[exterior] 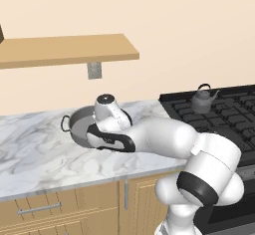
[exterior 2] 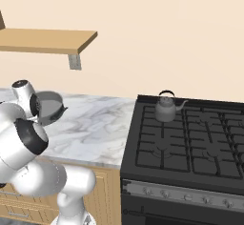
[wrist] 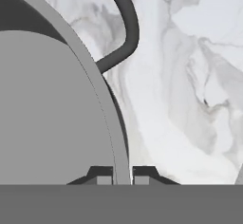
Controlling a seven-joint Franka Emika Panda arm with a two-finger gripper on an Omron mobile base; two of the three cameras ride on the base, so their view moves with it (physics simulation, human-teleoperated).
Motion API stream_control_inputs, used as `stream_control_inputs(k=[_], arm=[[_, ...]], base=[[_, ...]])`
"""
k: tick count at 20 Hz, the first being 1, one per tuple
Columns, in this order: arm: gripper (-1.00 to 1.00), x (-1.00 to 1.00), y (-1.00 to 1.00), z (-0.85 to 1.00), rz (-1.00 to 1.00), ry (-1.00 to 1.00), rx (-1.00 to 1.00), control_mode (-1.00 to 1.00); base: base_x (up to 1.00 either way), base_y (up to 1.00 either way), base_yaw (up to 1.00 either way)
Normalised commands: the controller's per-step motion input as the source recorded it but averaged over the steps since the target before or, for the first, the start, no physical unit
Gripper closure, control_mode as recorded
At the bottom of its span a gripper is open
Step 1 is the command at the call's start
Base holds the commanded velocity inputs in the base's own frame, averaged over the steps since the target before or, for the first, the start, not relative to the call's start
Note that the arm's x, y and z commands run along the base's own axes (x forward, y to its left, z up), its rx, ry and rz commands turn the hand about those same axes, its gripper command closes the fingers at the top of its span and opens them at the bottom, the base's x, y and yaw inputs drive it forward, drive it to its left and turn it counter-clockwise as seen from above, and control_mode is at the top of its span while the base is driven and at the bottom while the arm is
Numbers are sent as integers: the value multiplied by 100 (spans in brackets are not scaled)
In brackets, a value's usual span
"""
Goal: Pick the kettle from the cabinet and place it on a stove burner. Then pick the pot from the counter and place it on another stove burner. Finally, turn both burners on.
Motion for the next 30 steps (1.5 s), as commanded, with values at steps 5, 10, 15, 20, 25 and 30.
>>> stream_control_inputs(k=[5,10,15,20,25,30], arm=[[100,-9,-32,10,-19,0,0,-100],[100,-8,-37,10,-23,0,0,-100],[100,-12,-35,8,-24,0,0,-100],[100,-12,-36,8,-24,0,0,-100],[100,-16,-33,7,-25,0,0,-100],[100,-11,-37,3,-25,0,0,-100]], base=[[0,0,0],[0,0,0],[0,0,0],[0,0,0],[0,0,0],[0,0,0]])
